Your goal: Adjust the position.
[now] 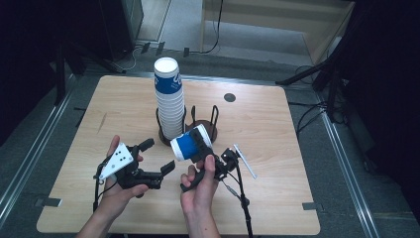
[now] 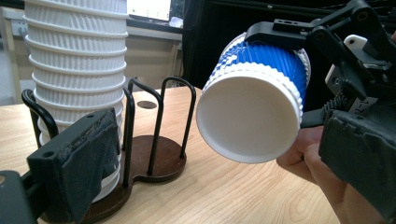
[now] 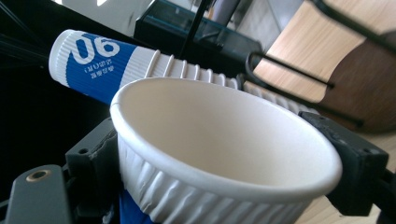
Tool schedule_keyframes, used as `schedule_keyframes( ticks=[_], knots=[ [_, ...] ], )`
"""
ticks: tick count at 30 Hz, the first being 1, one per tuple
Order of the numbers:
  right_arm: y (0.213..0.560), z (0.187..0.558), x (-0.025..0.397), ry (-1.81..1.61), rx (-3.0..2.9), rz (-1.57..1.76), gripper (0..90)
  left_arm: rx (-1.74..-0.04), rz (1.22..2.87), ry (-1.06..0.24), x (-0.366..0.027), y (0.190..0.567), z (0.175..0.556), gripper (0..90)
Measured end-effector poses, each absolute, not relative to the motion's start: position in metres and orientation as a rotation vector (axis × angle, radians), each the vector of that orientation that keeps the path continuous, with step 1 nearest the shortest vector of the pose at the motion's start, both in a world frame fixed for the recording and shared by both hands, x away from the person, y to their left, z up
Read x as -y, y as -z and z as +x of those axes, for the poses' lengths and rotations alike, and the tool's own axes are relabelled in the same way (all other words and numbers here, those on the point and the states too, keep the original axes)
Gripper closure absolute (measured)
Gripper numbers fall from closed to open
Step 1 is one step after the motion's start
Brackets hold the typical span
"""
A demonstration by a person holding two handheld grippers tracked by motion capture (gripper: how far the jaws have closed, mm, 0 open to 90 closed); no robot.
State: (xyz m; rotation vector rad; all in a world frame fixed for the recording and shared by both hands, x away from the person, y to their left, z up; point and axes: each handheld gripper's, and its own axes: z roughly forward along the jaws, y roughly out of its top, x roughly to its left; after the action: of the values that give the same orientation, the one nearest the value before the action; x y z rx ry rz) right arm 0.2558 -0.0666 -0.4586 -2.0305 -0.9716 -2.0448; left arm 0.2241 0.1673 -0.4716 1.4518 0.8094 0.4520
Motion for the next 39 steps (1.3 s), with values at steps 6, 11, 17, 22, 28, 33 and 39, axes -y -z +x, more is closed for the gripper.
schedule_keyframes(
  ticks=[6,11,17,22,28,33,39],
  knots=[
    [0.458,0.256,0.07,2.115,1.067,-2.056,13.8,-0.827,1.45,-0.446,-0.174,0.471,0.226,0.0],
    [0.458,0.256,0.071,2.168,1.162,-2.08,13.8,-0.845,1.443,-0.447,-0.18,0.471,0.227,0.0],
    [0.456,0.254,0.072,2.226,1.252,-2.089,13.8,-0.869,1.441,-0.456,-0.187,0.472,0.229,0.0],
    [0.455,0.252,0.072,2.263,1.344,-2.085,13.7,-0.889,1.446,-0.46,-0.191,0.474,0.231,0.0],
    [0.454,0.25,0.073,2.335,1.473,-2.096,13.7,-0.936,1.451,-0.472,-0.198,0.477,0.234,0.0],
    [0.452,0.249,0.076,2.371,1.523,-2.099,13.8,-0.954,1.456,-0.473,-0.202,0.478,0.235,0.0],
    [0.451,0.25,0.082,2.415,1.594,-2.1,13.8,-0.978,1.472,-0.473,-0.208,0.481,0.237,0.0]
  ],
)
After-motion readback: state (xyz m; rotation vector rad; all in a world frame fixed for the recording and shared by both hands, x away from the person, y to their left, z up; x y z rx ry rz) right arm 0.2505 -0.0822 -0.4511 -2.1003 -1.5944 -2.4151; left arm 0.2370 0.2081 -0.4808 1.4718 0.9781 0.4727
